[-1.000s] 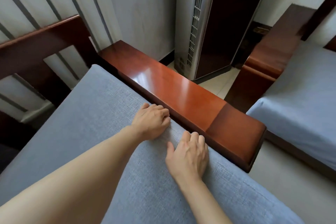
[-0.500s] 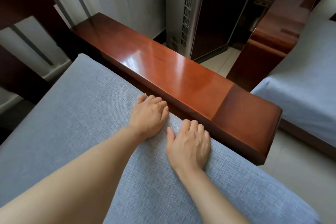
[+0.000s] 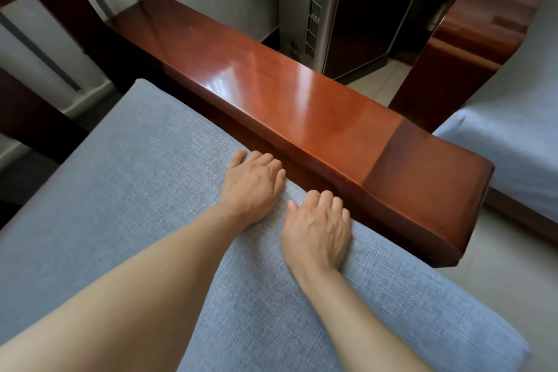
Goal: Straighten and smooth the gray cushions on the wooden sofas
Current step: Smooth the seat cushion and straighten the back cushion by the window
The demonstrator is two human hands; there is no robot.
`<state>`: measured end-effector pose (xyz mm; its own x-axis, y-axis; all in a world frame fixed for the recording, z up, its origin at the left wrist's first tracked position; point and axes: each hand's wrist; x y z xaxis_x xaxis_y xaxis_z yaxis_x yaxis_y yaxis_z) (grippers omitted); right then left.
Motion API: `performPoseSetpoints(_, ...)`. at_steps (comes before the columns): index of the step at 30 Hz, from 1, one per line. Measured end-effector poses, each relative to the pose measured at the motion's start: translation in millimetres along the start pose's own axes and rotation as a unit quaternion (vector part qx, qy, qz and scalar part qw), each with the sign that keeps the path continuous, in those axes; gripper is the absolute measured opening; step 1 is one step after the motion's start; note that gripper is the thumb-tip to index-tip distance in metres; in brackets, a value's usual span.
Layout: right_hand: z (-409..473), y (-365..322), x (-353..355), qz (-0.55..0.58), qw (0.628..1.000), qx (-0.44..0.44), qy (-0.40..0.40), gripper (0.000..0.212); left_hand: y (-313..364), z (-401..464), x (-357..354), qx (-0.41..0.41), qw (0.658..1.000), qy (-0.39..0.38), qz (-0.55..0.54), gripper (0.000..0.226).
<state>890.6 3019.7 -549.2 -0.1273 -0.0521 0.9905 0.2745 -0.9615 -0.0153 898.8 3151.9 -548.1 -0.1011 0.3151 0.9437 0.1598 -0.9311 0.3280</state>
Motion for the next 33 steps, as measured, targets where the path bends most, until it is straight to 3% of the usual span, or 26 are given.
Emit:
performPoseSetpoints(4, 0.2, 6.7, -15.6, -0.002, 0.999, 0.017, -0.039, 0.027, -0.7, 3.8, -18.5, 0.007, 1.0, 0.001, 0.007, 0.043)
performPoseSetpoints(8, 9.2, 8.3, -23.6, 0.001, 0.996, 0.028, -0.081, 0.031, -4.4, 9.7, -28.1, 0.022, 0.997, -0.066, 0.019, 0.046)
performPoseSetpoints(10, 11.6, 13.1, -29.1, 0.014, 0.993, 0.053, -0.104, 0.041, -1.8, 10.7, -28.8, 0.036, 0.995, -0.087, 0.014, 0.045)
performPoseSetpoints(12, 7.7, 21.0, -33.1, 0.013, 0.983, 0.107, -0.15, 0.064, -3.2, 2.9, -32.3, 0.057, 0.99, -0.13, 0.01, 0.035)
performPoseSetpoints(14, 4.3, 27.8, -36.8, 0.016, 0.953, 0.19, -0.234, 0.078, -9.7, -11.7, -32.0, 0.095, 0.973, -0.209, 0.007, 0.049)
performPoseSetpoints(16, 4.8, 33.6, -38.4, 0.013, 0.93, 0.223, -0.291, 0.078, -15.4, -27.0, -30.9, 0.121, 0.96, -0.251, 0.0, 0.057)
performPoseSetpoints(25, 9.0, 35.0, -29.5, -0.025, 0.901, 0.32, -0.293, 0.074, 0.5, -77.7, -30.6, 0.247, 0.943, -0.217, -0.056, 0.059)
performPoseSetpoints(33, -36.6, 19.7, -2.9, -0.04, 0.87, 0.395, -0.291, 0.069, 29.4, -174.3, -14.7, 0.345, 0.914, -0.188, -0.099, 0.061)
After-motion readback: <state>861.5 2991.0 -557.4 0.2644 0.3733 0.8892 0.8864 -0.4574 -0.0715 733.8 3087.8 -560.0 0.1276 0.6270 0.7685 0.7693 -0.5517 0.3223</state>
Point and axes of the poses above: each hand's wrist, its own z-axis towards the middle knuckle, its own x-axis out of the back of the hand, y = z × x, and after that the axes turned 12 degrees about -z, right-handed
